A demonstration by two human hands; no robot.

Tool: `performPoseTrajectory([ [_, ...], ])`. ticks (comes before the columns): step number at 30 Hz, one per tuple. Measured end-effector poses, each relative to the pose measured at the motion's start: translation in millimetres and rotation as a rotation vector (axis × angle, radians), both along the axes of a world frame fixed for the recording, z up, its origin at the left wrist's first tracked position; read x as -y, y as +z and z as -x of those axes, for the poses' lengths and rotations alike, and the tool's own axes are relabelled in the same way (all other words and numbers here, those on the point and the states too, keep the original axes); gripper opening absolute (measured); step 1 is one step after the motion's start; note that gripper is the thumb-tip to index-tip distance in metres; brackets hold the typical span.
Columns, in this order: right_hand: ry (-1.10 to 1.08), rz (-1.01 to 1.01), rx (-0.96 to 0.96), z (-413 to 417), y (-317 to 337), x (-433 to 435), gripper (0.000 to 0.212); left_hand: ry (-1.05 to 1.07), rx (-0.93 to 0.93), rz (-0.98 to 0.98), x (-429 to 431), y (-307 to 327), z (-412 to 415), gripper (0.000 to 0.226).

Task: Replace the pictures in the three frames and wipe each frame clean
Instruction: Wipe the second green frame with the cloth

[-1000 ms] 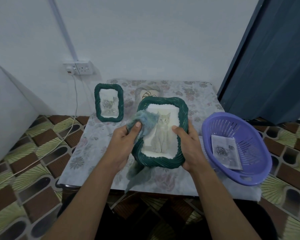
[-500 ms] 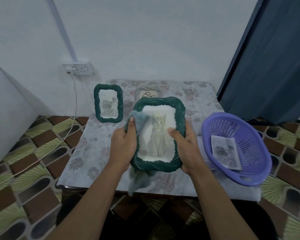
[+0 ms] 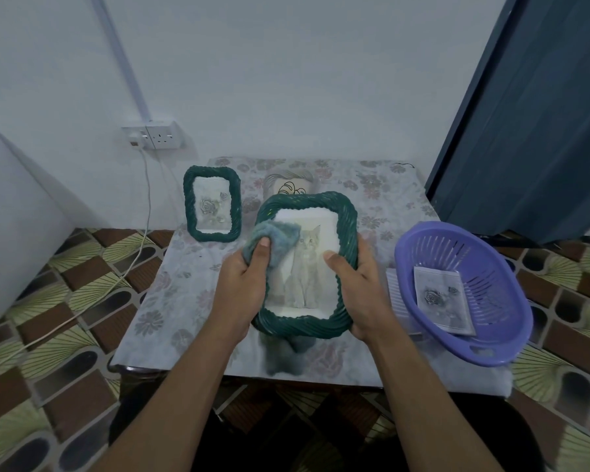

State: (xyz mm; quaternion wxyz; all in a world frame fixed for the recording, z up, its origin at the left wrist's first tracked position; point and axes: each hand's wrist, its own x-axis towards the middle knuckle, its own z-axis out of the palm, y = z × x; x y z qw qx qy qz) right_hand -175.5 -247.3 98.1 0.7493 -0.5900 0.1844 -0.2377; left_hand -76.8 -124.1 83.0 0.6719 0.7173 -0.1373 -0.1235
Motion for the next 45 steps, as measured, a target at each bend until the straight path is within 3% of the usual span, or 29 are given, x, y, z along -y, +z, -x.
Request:
performPoseTrajectory([
  [5,0.031,0.000,-0.017,1,-3,3,0.039,0.042,-0.056,-0.094,-1,2,0,0.059],
  [10,-0.038,-0.120,-0.037,2,-4,15,0.029,-0.172,-0.191,0.126,-5,6,3,0.034],
  [14,-0.082,-0.226,-0.043,5,-5,27,0.024,-0.363,-0.331,0.278,-16,3,3,0.032],
  [19,-0.115,-0.272,-0.028,11,-5,36,0.028,-0.211,-0.458,0.436,-33,-4,-13,0.026],
  [28,-0.103,-0.237,-0.007,9,-4,36,0.027,0.239,-0.234,0.321,-23,17,-29,0.017],
  [34,-0.092,-0.175,-0.039,9,-5,33,0.036,0.177,-0.310,0.418,-11,38,-24,0.037],
  [40,-0.072,-0.089,-0.027,10,-4,33,0.043,-0.074,-0.329,0.583,-16,42,-27,0.051],
  [42,-0.065,-0.084,-0.018,9,-4,31,0.044,-0.123,-0.262,0.503,-13,42,-23,0.039],
  [45,-0.052,-0.086,-0.011,8,-2,28,0.041,-0.114,-0.015,0.279,-6,42,-15,0.031],
])
